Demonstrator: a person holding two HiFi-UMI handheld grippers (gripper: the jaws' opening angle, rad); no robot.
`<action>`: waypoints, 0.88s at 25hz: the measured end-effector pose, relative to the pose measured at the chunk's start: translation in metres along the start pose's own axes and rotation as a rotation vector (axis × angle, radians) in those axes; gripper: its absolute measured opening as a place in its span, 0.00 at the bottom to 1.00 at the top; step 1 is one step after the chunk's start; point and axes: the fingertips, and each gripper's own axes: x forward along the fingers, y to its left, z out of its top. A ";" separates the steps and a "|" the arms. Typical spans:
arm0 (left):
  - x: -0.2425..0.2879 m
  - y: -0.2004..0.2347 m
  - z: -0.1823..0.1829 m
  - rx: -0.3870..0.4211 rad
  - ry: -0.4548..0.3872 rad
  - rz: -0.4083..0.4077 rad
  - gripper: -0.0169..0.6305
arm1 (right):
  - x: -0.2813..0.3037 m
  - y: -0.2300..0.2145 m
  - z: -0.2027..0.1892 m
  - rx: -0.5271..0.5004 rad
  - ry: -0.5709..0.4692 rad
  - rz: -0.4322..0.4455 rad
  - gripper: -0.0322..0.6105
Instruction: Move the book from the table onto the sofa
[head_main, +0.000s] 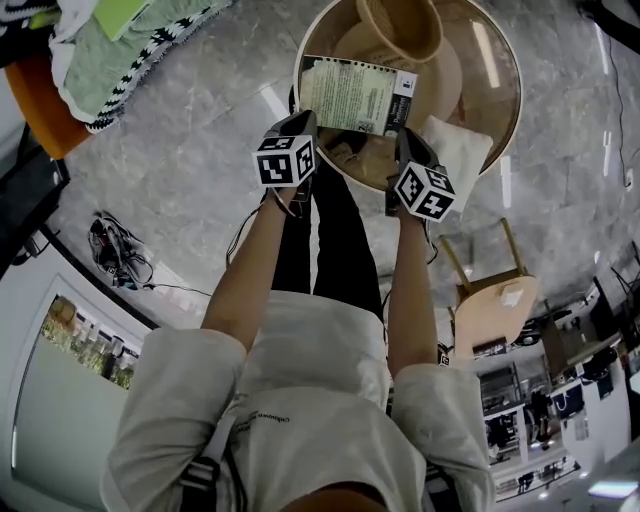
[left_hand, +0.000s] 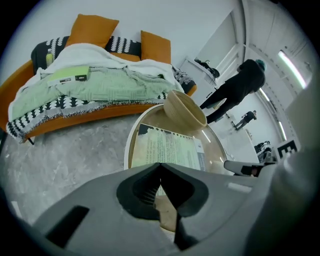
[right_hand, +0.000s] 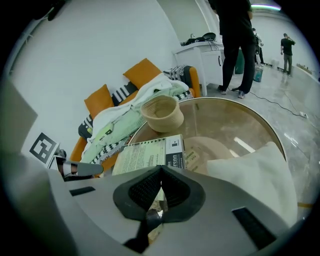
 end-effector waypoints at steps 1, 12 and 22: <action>0.005 0.001 0.002 0.010 0.001 -0.004 0.04 | 0.003 -0.004 0.002 -0.004 0.002 -0.011 0.06; 0.038 0.029 0.022 0.060 0.061 -0.035 0.09 | 0.045 -0.013 0.010 0.035 0.031 -0.028 0.06; 0.059 0.040 0.022 0.051 0.161 -0.031 0.38 | 0.061 -0.018 0.023 0.059 0.055 -0.013 0.33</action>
